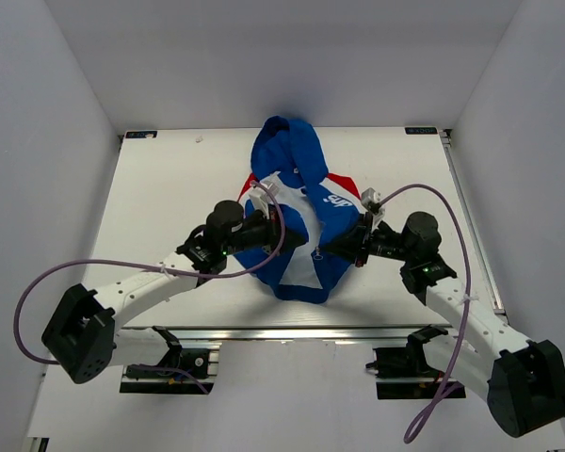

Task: Zip up the jacket

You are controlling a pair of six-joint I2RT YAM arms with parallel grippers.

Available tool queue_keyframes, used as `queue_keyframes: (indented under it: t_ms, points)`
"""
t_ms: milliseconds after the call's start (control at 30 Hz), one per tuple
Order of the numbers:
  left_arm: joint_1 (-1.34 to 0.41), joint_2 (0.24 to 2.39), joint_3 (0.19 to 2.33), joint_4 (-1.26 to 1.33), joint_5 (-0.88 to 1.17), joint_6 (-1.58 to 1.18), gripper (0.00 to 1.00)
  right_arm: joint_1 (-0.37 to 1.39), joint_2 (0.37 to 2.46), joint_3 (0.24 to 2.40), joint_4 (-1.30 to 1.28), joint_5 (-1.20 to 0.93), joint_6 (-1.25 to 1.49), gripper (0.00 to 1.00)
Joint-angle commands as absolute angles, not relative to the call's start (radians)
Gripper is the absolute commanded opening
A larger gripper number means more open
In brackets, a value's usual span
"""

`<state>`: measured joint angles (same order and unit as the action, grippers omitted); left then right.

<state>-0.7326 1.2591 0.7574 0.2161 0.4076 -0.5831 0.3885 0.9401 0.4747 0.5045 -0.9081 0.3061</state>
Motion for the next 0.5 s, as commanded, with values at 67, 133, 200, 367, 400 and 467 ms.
queue_keyframes:
  t_ms: [67,133,200,367,400,467]
  points:
    - [-0.732,1.177,0.73,0.308,0.494,-0.571,0.0,0.394,0.968,0.48,0.597,-0.908,0.383,0.0]
    - [-0.73,1.172,0.727,0.302,0.505,-0.572,0.0,0.396,0.968,0.476,0.629,-0.904,0.397,0.0]
    - [-0.732,1.158,0.718,0.307,0.503,-0.578,0.0,0.394,0.968,0.469,0.655,-0.907,0.42,0.0]
    - [-0.732,1.16,0.701,0.359,0.518,-0.609,0.0,0.396,0.982,0.449,0.729,-0.911,0.462,0.0]
    - [-0.732,1.161,0.696,0.376,0.528,-0.618,0.0,0.394,0.991,0.451,0.732,-0.913,0.462,0.0]
    - [-0.732,1.163,0.696,0.39,0.535,-0.621,0.0,0.393,1.0,0.454,0.738,-0.925,0.463,0.0]
